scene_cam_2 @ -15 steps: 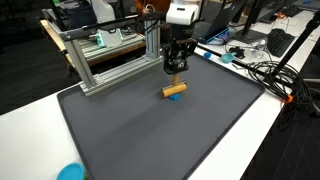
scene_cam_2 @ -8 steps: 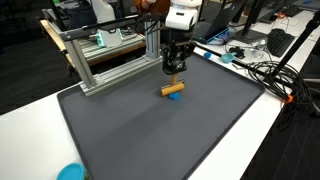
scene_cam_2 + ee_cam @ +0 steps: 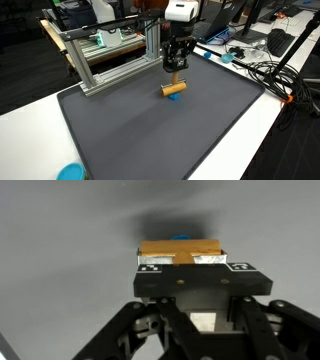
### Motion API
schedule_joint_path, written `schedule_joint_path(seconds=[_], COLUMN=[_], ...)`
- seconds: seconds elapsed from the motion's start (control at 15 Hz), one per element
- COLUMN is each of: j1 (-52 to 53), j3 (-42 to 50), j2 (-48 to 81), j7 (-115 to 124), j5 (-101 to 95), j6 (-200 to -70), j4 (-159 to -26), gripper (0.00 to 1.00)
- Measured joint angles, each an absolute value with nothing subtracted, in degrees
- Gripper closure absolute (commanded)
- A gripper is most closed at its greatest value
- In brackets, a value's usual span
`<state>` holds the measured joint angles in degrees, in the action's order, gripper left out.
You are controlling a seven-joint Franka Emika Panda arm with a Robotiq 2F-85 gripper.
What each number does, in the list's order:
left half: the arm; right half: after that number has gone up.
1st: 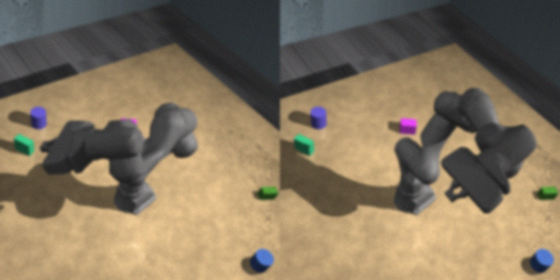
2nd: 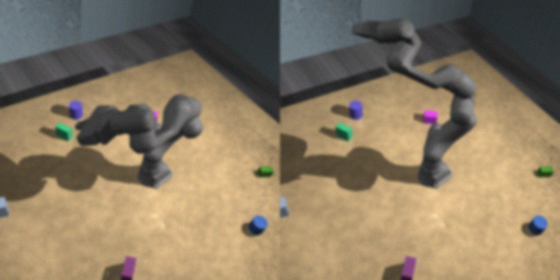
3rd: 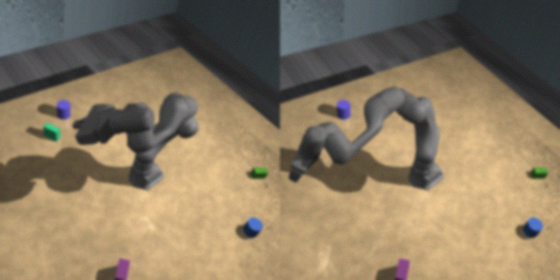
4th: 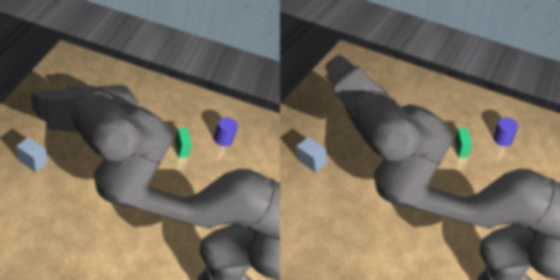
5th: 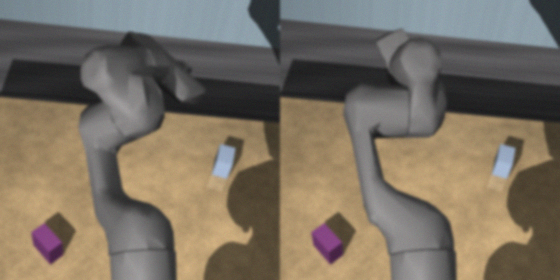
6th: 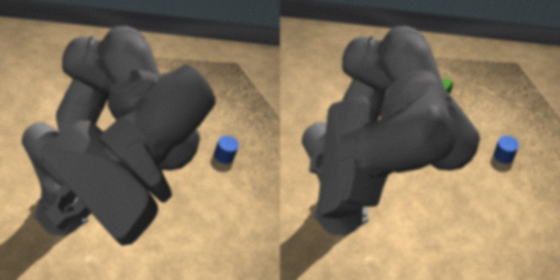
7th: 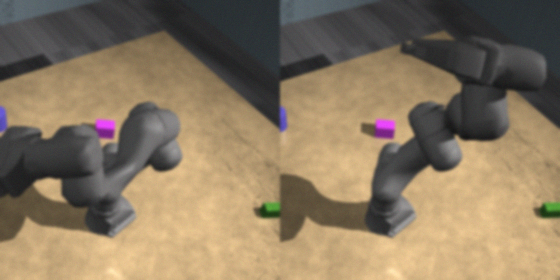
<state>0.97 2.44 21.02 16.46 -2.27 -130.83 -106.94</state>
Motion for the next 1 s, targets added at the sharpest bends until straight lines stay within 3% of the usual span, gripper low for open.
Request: schedule_joint_path(seconds=[1.0], j1=[1.2], j3=[3.3], j2=[21.7], j7=[19.0], j5=[-2.4], j6=[-132.4], j4=[-108.0], gripper=[0.78])
